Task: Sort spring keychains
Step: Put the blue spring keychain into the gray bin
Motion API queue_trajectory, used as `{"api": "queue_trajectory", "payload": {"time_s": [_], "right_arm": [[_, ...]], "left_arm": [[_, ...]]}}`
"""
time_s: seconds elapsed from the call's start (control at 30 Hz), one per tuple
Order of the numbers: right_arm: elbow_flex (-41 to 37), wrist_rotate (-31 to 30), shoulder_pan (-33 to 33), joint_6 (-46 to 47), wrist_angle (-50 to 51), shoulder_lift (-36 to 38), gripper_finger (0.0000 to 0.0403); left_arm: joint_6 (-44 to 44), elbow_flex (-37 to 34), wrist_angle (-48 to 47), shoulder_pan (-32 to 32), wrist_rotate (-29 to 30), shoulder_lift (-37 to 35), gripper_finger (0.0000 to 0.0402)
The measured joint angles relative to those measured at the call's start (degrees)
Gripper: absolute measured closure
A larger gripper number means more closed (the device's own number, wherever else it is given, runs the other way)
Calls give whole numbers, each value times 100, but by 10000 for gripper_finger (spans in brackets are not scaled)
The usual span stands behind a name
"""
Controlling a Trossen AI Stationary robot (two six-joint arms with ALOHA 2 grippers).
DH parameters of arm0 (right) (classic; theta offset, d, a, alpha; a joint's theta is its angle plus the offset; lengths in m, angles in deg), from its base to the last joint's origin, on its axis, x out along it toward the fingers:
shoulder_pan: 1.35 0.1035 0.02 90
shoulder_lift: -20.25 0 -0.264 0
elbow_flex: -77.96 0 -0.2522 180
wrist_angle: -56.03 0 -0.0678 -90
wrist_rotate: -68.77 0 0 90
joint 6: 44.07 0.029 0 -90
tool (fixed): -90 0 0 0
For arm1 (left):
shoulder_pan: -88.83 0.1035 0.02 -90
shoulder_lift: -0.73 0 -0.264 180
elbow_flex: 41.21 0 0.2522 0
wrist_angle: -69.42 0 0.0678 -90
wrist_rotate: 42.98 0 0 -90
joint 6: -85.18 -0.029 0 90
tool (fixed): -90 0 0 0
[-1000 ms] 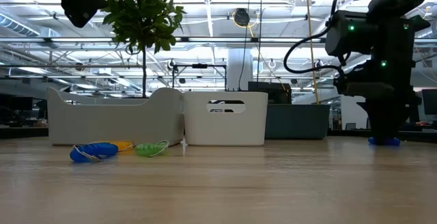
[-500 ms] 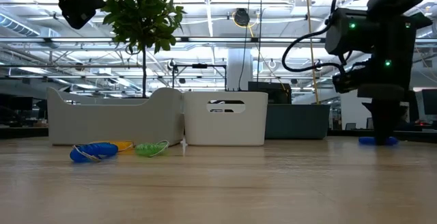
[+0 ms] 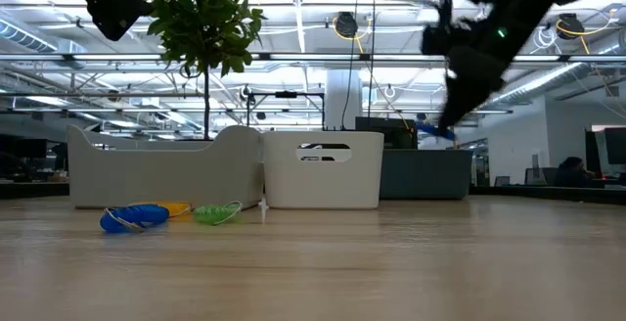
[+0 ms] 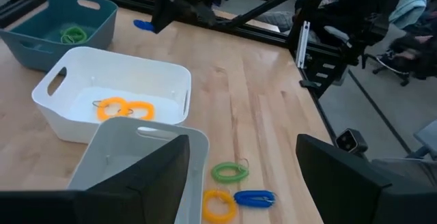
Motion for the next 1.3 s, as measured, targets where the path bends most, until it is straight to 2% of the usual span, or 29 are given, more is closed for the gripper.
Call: {"api": "queue_trajectory", "payload": {"time_s": [0.37,0.57,0.73,1.17,1.3], "right_arm": [[495,-2,252,-1442,-1744,4,403],[497,-531,533,-2456,-2659,4,403],[499,-525,647,-2703,-3458,2,403],[506,1066,683,-2882,-5286,-484,402],[506,1843,681,-2831,-6055,-725,402]], "left_arm": [[245,0,9,0,16,1,128],[335,0,15,0,53,1,128],[340,0,17,0,224,-1,128],[216,2,401,0,354,1,128],[-25,2,476,0,355,-1,128]]}}
